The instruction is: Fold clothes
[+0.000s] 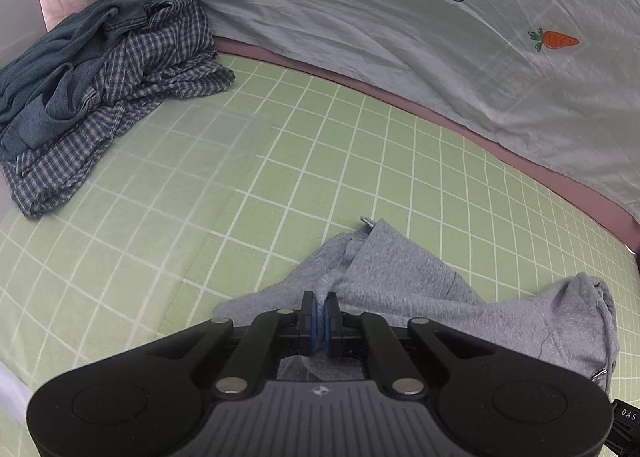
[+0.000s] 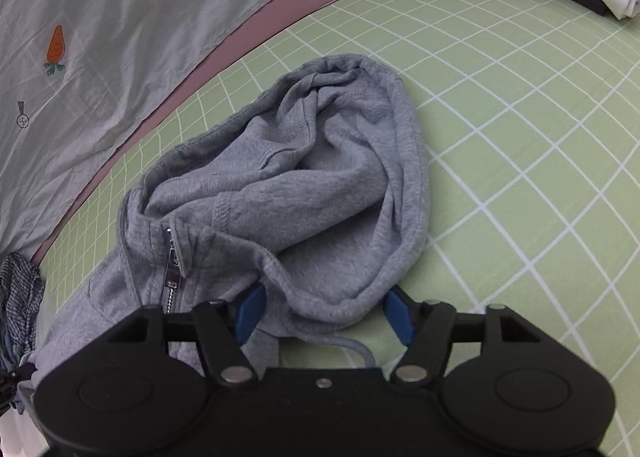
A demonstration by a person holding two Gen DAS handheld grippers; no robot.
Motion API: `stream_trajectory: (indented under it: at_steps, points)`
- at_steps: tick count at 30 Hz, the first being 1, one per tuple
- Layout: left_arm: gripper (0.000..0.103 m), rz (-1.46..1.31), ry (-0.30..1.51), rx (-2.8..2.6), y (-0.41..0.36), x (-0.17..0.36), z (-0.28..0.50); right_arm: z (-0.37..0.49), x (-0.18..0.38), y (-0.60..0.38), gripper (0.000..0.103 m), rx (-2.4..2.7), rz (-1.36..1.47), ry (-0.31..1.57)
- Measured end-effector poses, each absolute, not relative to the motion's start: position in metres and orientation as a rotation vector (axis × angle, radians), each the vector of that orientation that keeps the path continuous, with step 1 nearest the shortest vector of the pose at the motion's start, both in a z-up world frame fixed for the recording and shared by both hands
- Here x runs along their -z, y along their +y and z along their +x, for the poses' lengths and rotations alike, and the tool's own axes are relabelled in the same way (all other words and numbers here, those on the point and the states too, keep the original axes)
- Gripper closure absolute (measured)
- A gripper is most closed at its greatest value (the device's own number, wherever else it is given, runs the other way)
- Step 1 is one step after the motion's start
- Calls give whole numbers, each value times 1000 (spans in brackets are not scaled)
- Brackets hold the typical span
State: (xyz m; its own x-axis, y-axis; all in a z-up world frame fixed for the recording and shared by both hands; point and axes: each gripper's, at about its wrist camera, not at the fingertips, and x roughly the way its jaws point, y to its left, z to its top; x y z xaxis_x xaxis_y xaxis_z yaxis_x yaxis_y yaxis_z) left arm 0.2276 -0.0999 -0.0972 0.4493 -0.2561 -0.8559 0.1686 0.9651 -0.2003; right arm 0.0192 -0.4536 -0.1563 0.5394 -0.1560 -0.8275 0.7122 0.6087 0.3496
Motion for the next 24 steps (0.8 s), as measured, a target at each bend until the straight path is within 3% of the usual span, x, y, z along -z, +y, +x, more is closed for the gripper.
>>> stream_trajectory:
  at_steps: [1, 3, 17, 24]
  points:
    - [98, -78, 1078, 265, -101, 100, 223, 20, 156, -453, 80, 574, 745, 843]
    - [98, -35, 1072, 274, -106, 102, 208, 15, 151, -453, 87, 594, 720, 818]
    - [98, -12, 1225, 649, -201, 120, 78, -114, 111, -538, 90, 985, 484, 711]
    - [98, -67, 1088, 618, -189, 82, 125, -134, 60, -575, 90, 1015, 269, 628]
